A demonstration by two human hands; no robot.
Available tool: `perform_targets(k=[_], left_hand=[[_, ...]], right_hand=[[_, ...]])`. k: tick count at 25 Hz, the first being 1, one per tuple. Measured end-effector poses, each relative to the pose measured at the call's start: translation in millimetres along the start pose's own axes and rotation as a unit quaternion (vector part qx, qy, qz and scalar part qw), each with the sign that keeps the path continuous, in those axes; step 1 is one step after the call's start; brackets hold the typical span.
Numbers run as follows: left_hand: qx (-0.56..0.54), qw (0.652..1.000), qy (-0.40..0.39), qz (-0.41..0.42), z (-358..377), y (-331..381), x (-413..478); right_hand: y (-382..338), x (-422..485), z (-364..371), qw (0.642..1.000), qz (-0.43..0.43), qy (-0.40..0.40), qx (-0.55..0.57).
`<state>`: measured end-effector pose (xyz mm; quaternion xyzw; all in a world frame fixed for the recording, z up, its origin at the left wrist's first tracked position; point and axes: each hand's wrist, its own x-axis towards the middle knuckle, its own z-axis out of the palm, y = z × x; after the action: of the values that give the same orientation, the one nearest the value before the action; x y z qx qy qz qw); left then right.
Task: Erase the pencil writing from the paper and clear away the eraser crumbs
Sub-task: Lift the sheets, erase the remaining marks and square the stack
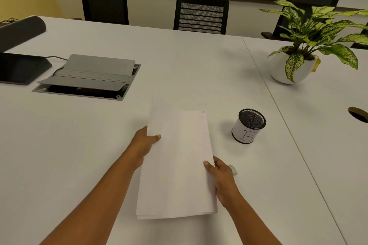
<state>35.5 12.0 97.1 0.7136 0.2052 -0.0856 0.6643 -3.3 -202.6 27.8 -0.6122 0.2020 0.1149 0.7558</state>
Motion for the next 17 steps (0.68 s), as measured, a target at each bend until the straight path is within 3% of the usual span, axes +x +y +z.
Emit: perform_targets(k=[5,9,11,14,17], left_hand=[[0.022,0.999,0.003,0.031,-2,0,0],[0.026,0.999,0.003,0.038,-1,0,-1],[0.023,0.999,-0.005,0.038,2,0,-3],[0.01,0.998,-0.034,0.053,8,1,-9],[0.026,0.995,-0.066,0.065,11,5,-10]], right_hand=[[2,-4,4,0.985,-0.066,0.043,-0.157],[-10,-10,28,0.887,-0.236,0.083,-0.388],[-20,-16,48,0.861,-0.309,0.007,-0.405],[-26,-23,77,0.851,-0.351,-0.14,-0.366],[-18,-17,85,0.847,-0.351,-0.163,-0.366]])
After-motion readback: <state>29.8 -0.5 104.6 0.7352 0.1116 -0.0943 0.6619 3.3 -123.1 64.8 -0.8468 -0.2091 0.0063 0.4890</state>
